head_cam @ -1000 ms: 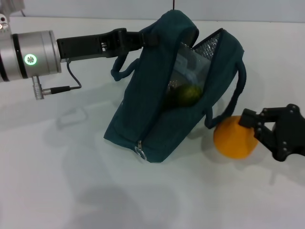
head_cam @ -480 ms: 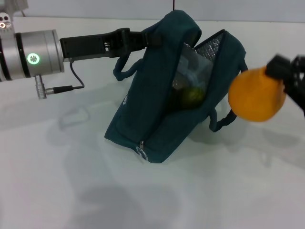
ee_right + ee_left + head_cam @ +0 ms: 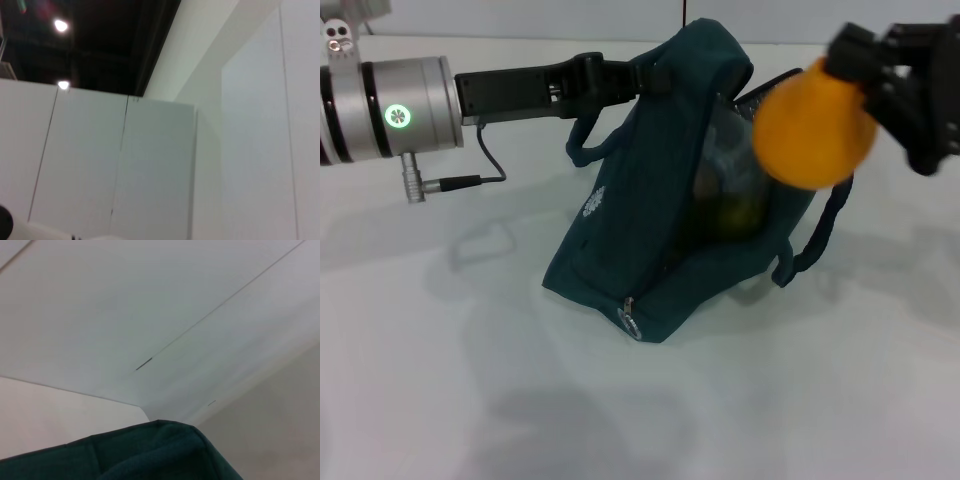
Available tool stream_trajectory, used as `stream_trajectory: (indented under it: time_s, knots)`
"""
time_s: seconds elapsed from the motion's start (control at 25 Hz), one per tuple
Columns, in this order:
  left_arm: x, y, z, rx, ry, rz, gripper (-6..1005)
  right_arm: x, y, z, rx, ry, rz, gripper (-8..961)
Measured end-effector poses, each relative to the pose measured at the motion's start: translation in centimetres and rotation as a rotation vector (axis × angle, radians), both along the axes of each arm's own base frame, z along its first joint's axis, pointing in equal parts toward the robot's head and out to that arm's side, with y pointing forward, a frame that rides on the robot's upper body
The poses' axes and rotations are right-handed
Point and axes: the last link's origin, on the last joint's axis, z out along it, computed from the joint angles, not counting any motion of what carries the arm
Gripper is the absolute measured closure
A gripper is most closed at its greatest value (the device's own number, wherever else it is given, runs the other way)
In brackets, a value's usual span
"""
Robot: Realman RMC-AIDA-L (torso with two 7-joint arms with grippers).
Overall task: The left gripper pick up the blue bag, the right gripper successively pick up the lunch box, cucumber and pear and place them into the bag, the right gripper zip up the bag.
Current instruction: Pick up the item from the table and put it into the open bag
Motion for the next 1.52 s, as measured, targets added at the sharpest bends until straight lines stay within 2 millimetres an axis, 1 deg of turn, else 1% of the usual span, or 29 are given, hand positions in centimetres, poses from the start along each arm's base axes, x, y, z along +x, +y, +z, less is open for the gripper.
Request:
stream_trajectory:
  time_s: [0.16,0.36,0.56,1.0,1.2,1.52]
  knots:
    - [0.2,0.1,0.1,-0.005,-0.004,0.005,938,-1.0,0.7,-1.3,-0.026,-0.052,0.009,881]
    - [0.5,0.3,0.2,-0.006,-0.005,0.000,938,-1.3,0.6,-3.5,-0.072,-0.137,0.015,876]
    - [0.7,0.4,0.2,-0.005,-0.006,-0.004,938,-1.5,0.3,-5.1,-0.116,-0.208,0.034,872]
    - [0.5,0.3,0.2,-0.008,-0.006,0.000,938,-0.6,0.5,-6.8,-0.097,-0.310,0.002,862]
    - [0.3,0.2,0.2,-0.008,-0.006,0.007,938,-0.2,0.1,-7.4,-0.120,-0.339,0.001,857]
    - [0.1,0.1,0.1,-0.009,-0.006,0.012,938,1.7,-0.7,-7.7,-0.158,-0.349,-0.083,850]
